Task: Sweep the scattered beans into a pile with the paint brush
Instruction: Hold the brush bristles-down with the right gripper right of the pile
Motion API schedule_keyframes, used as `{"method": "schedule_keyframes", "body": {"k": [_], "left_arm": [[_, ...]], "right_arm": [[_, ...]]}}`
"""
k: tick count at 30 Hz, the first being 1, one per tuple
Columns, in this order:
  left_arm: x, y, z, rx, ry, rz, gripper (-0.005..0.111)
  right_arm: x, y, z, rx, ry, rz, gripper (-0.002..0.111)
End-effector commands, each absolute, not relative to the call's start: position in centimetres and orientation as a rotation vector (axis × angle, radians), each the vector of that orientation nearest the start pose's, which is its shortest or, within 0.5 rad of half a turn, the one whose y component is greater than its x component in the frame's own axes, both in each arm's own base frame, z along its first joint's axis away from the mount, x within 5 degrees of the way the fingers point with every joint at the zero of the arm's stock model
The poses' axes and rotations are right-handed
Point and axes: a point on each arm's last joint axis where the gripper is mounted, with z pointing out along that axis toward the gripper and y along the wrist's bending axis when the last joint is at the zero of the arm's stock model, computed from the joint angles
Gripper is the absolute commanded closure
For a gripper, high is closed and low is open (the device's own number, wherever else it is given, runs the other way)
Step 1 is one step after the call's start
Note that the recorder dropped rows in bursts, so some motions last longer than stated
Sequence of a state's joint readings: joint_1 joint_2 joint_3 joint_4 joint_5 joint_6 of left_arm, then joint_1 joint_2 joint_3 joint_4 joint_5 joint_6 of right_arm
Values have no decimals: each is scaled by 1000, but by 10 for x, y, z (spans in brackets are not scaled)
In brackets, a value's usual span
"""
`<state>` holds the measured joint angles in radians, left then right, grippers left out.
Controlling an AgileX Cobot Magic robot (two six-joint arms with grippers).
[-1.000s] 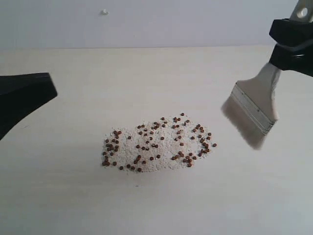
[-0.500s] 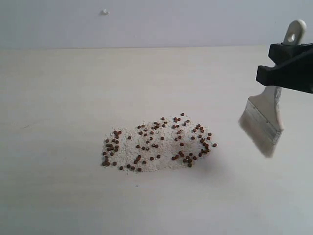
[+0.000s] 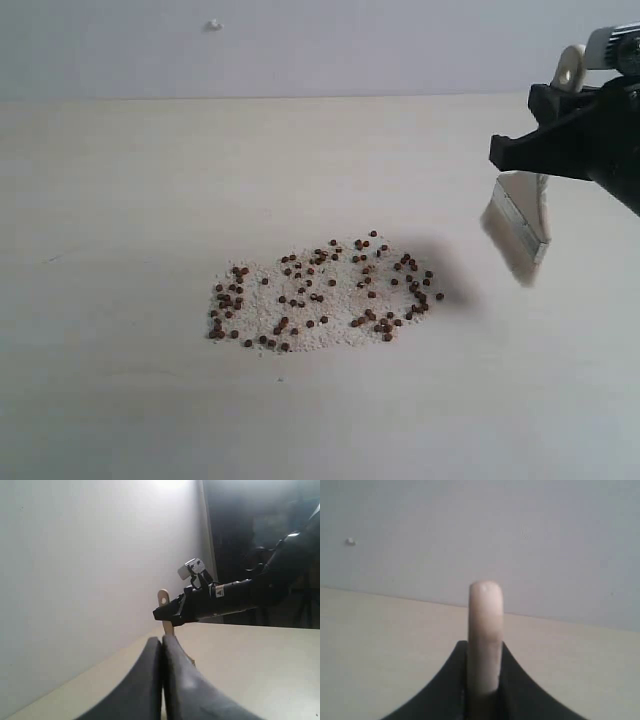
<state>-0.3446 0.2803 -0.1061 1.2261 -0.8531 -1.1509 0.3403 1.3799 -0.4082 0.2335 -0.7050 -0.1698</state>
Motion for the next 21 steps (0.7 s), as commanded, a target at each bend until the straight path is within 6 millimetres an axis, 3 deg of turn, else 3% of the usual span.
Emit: {"method": "schedule_keyframes", "body": {"k": [1,8,16,21], "left_arm": [[28,-78,255,845,1151,-861,107],[28,-78,255,845,1151,-861,107],[28,-78,255,845,1151,-861,107],[28,-78,255,845,1151,-861,107]], "right_arm": [[245,72,207,-156,1735,155,108],[252,79,193,-174,1721,208,108],[256,74,193,-160,1659,109,108],[256,75,191,-90,1693,191,108]]}}
